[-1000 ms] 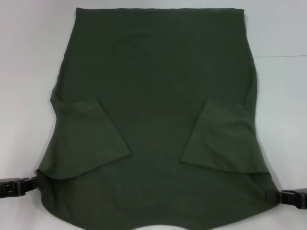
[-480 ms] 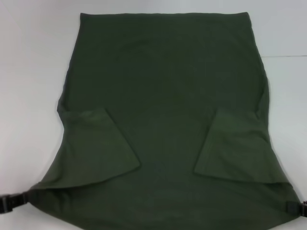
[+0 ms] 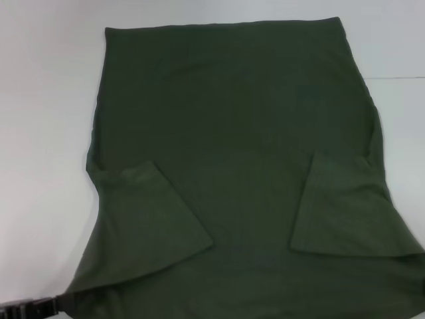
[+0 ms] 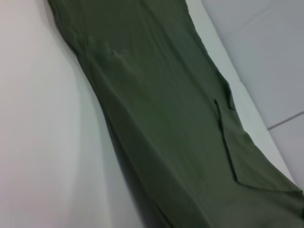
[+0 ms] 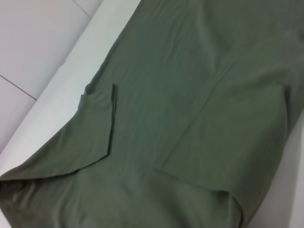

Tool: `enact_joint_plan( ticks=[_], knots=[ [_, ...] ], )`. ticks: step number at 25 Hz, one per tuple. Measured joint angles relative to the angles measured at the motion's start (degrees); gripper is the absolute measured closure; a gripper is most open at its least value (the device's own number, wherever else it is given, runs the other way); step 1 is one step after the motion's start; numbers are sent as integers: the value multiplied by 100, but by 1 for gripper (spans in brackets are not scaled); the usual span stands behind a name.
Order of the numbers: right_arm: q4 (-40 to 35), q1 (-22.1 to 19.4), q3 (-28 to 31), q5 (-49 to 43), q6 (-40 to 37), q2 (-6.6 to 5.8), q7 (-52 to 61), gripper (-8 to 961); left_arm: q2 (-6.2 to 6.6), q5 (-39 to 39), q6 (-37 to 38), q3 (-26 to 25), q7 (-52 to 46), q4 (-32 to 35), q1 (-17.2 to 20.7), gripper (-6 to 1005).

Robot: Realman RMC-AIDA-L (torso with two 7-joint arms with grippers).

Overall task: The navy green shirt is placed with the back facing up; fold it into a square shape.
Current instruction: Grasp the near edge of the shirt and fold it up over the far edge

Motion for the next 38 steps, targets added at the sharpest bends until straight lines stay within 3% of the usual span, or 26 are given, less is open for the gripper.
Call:
enact_joint_plan(
  ticks=[6, 19, 28, 32, 38],
  knots=[
    [-18, -55, 4, -14, -52, -76, 2, 894, -26, -16, 11, 1, 133, -181, 97, 978],
    [-243, -388, 293, -25, -268, -51, -2, 893, -40, 3, 25, 10, 270, -246, 135, 977],
    [-244, -364, 505, -2, -277, -45, -1, 894, -30, -20, 39, 10, 283, -314, 23, 977],
    [-208, -153, 826, 65, -273, -31, -3, 894, 93, -113, -29, -27, 257, -448, -333, 977],
    [-186, 449, 1091, 100, -224, -26, 50, 894, 423, -194, -443, -39, 201, -853, -1062, 976]
  ],
)
